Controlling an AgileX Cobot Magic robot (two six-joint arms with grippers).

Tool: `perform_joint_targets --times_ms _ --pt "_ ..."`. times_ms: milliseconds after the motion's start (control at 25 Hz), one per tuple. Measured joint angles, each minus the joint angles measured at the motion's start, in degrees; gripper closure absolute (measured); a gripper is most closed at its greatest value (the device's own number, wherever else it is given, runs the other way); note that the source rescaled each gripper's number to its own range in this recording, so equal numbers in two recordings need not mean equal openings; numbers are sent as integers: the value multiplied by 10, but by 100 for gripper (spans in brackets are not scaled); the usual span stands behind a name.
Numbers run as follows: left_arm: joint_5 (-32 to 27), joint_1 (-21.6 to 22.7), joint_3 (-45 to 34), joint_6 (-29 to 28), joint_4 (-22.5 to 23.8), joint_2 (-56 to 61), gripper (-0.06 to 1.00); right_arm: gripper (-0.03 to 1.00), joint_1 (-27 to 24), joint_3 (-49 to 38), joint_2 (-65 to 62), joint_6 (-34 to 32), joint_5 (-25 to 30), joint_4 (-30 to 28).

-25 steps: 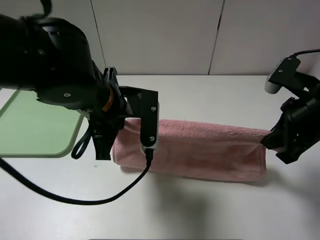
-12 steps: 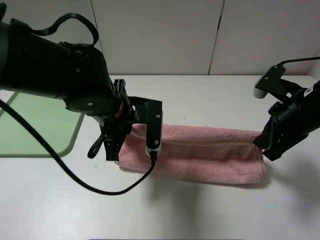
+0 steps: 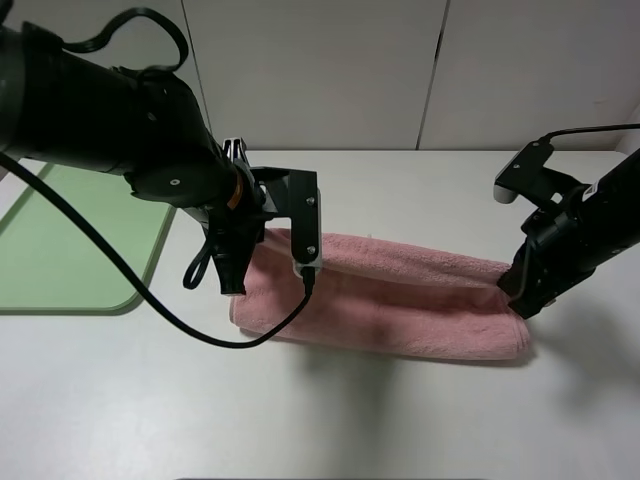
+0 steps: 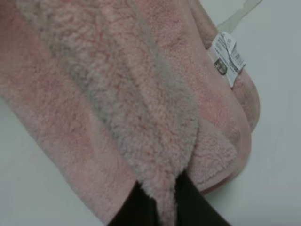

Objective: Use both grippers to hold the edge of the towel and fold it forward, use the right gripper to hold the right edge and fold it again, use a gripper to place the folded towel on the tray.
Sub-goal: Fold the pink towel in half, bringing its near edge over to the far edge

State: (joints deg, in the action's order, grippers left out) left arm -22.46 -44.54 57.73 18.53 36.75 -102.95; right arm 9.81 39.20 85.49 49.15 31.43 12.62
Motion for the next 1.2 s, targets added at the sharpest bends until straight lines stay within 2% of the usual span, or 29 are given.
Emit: perform_joint_targets --times_ms 440,480,560,640,680,720,760,800,880,960,1200 --pt "16 0 4 0 1 -25 93 95 0 0 7 0 -21 -36" --pt "20 0 4 0 1 -25 90 90 0 0 7 0 -24 -37" --pt "25 0 4 0 2 -25 80 71 0 0 7 0 -35 -41" --pt "36 1 4 0 6 -25 63 38 0 0 5 0 -56 -44" --pt "43 2 4 0 12 -25 50 24 0 0 4 -1 -66 -46" --pt "51 3 4 0 17 -25 40 13 0 0 2 -2 -77 -46" --pt "63 4 4 0 24 -25 28 6 0 0 1 -2 -87 -46" --pt "72 5 4 0 32 -25 15 2 0 0 1 -3 -93 -46" --pt "95 5 4 0 43 -25 3 -1 0 0 1 -4 -101 -46" --pt "112 5 4 0 46 -25 -2 -2 0 0 1 -4 -102 -46" --pt "131 5 4 0 48 -25 -5 -3 0 0 1 -4 -101 -46"
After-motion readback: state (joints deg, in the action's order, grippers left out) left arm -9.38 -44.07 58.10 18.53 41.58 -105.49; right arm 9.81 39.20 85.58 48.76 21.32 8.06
